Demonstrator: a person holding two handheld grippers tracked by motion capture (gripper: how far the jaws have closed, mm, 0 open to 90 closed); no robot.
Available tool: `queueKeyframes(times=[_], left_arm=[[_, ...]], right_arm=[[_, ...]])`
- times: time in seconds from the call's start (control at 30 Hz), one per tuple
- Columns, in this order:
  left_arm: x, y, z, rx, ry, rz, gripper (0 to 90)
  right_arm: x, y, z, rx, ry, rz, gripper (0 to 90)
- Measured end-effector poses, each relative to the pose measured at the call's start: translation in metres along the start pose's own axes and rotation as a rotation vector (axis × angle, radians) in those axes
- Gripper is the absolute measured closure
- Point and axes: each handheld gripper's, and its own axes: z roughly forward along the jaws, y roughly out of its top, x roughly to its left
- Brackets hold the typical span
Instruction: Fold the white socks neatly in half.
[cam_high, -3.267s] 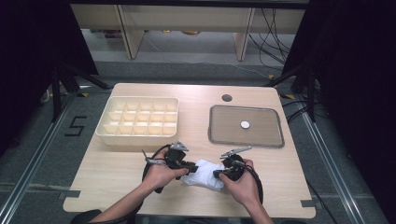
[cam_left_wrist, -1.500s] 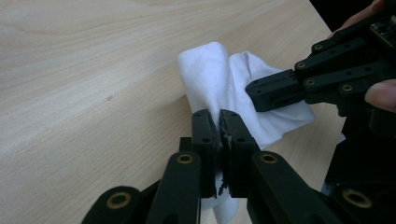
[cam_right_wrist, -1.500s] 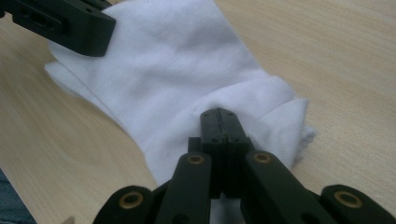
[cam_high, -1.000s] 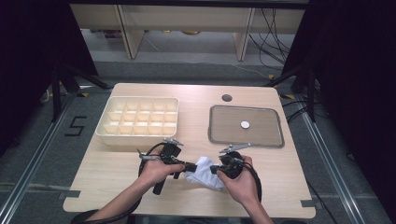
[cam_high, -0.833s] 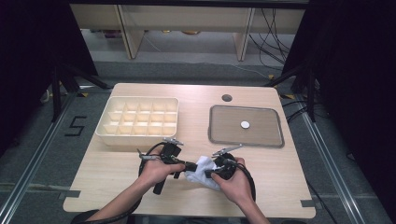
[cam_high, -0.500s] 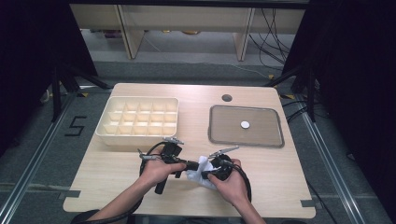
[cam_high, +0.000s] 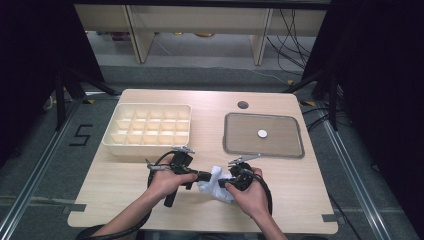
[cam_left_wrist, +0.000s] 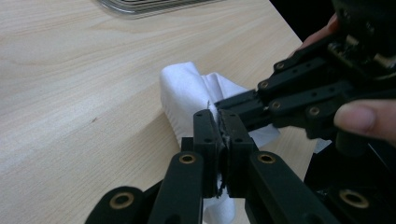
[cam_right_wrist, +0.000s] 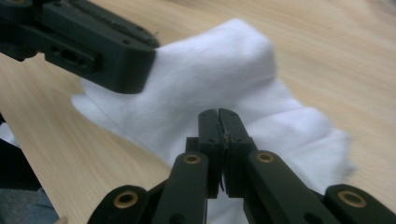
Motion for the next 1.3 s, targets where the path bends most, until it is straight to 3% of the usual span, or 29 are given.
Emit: queueKeyframes(times=[0.07, 0.1, 0.13, 0.17, 0.2, 0.23, 0.27, 0.3, 0.37, 0.4, 0.47, 0.5, 0.53, 0.57, 0.6, 0.63, 0.67, 0.7, 0.73, 0.77, 0.83, 0.87, 0.9, 0.93, 1.1, 1.23, 1.3], left_arm=[[0.0, 0.001, 0.0, 0.002, -0.012, -0.001, 86.3], [-0.001, 0.001, 0.0, -0.003, -0.006, 0.005, 86.3], [-0.001, 0.001, -0.001, -0.008, -0.001, 0.005, 86.3], [-0.002, 0.001, -0.002, -0.008, 0.005, 0.005, 86.3], [-0.002, 0.001, -0.002, -0.008, 0.005, 0.005, 86.3], [-0.001, 0.002, -0.003, -0.001, 0.008, 0.007, 86.3], [-0.001, 0.002, -0.003, -0.001, 0.008, 0.007, 86.3], [0.002, 0.003, -0.003, -0.005, -0.008, 0.04, 86.3], [0.001, 0.003, -0.002, -0.02, 0.004, 0.038, 86.3], [0.0, 0.004, -0.004, 0.003, 0.02, 0.04, 86.3], [-0.001, 0.004, -0.003, -0.003, 0.017, 0.039, 86.3], [0.0, 0.004, -0.001, -0.012, -0.007, 0.043, 86.2], [-0.002, 0.003, -0.002, -0.003, 0.002, 0.013, 86.2], [-0.005, 0.004, -0.003, 0.006, 0.022, 0.012, 86.2], [-0.005, 0.004, -0.003, 0.006, 0.022, 0.012, 86.2], [-0.004, 0.004, -0.001, -0.001, -0.007, 0.015, 86.2], [-0.006, 0.004, -0.002, -0.001, 0.017, 0.017, 86.2], [-0.005, 0.005, -0.001, -0.004, -0.004, 0.018, 86.2], [-0.007, 0.005, -0.001, -0.01, 0.008, 0.019, 86.2], [-0.007, 0.006, -0.001, -0.003, -0.008, 0.021, 86.2], [-0.009, 0.007, -0.001, 0.009, 0.013, 0.032, 86.2], [-0.009, 0.006, 0.001, -0.019, -0.001, 0.027, 86.2], [-0.01, 0.007, -0.001, 0.016, 0.021, 0.033, 86.2], [-0.01, 0.007, -0.001, 0.009, 0.014, 0.032, 86.2], [-0.011, 0.009, 0.002, -0.003, -0.019, 0.036, 86.2], [-0.014, 0.009, 0.003, -0.003, -0.002, 0.036, 86.2], [-0.013, 0.009, 0.005, -0.001, -0.019, 0.038, 86.2]], right_arm=[[-0.001, 0.001, -0.002, 0.01, -0.007, -0.008, 87.8], [0.0, 0.001, -0.003, 0.019, -0.035, -0.002, 87.9], [0.0, 0.001, -0.004, -0.002, 0.002, -0.018, 88.1], [0.0, 0.001, -0.009, -0.007, -0.026, -0.011, 88.1], [0.0, 0.001, -0.009, -0.007, -0.026, -0.011, 88.1], [-0.004, 0.001, -0.019, -0.022, -0.085, 0.011, 88.1], [-0.003, 0.0, -0.026, -0.025, -0.079, 0.06, 88.1], [-0.012, -0.001, -0.031, -0.034, -0.112, 0.029, 88.1], [-0.017, -0.003, -0.036, -0.037, -0.129, 0.042, 88.1], [-0.02, -0.004, -0.038, -0.035, -0.141, 0.058, 88.0], [-0.028, -0.009, -0.042, -0.023, -0.151, 0.083, 87.9], [-0.029, -0.012, -0.041, -0.013, -0.146, 0.08, 87.8], [-0.028, -0.016, -0.038, -0.007, -0.133, 0.084, 87.5], [-0.028, -0.018, -0.036, -0.001, -0.132, 0.067, 87.4], [-0.028, -0.018, -0.036, -0.001, -0.132, 0.067, 87.4], [-0.027, -0.019, -0.033, 0.0, -0.135, 0.065, 87.2], [-0.026, -0.019, -0.03, 0.007, -0.125, 0.075, 87.0], [-0.025, -0.02, -0.027, 0.006, -0.123, 0.077, 87.0], [-0.023, -0.02, -0.023, 0.014, -0.125, 0.078, 86.9], [-0.023, -0.02, -0.023, 0.014, -0.125, 0.078, 86.9], [-0.021, -0.02, -0.019, 0.024, -0.125, 0.079, 86.9], [-0.021, -0.021, -0.018, 0.023, -0.123, 0.075, 87.0], [-0.021, -0.021, -0.017, 0.023, -0.122, 0.079, 86.9], [-0.02, -0.021, -0.016, 0.03, -0.138, 0.085, 86.9], [-0.021, -0.023, -0.013, 0.024, -0.123, 0.075, 86.9], [-0.019, -0.023, -0.011, 0.028, -0.122, 0.068, 86.9], [-0.019, -0.022, -0.01, 0.03, -0.107, 0.071, 86.9]])
